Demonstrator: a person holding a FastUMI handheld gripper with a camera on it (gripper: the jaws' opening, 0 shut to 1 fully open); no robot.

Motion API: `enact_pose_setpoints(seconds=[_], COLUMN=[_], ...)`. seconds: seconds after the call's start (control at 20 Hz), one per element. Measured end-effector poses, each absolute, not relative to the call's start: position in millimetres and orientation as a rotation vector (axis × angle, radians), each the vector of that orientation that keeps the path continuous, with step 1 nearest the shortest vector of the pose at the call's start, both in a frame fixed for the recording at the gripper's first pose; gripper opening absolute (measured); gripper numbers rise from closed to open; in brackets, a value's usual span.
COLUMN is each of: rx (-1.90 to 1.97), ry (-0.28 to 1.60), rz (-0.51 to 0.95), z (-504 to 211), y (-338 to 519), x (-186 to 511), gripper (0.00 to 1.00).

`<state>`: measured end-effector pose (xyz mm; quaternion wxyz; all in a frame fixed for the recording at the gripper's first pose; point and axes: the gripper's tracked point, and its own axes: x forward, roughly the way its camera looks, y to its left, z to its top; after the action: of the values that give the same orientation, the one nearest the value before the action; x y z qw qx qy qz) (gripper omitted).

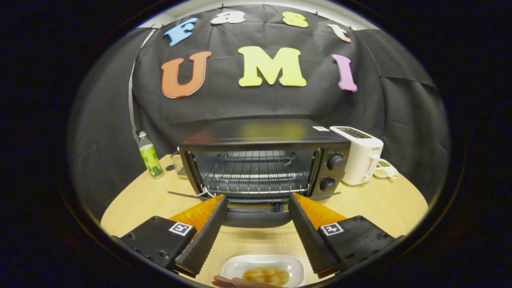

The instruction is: Open the toaster oven, put the food inside, and close the toaster oven door.

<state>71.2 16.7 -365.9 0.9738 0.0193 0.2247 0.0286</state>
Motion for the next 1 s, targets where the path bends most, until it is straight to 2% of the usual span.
enact_pose_setpoints(seconds=[0.35, 0.55, 0.6, 1.0], rx=[0.064, 0.117, 0.126, 0.156], ry=[0.527, 0.690, 0.633, 0.686], rz=[0.088, 0.079, 0.078, 0.096], z=[-409, -454, -442, -437], y=[11, 9, 9, 12], x=[39, 23, 26, -1], gripper=[0.99, 0.99, 0.98, 0.99])
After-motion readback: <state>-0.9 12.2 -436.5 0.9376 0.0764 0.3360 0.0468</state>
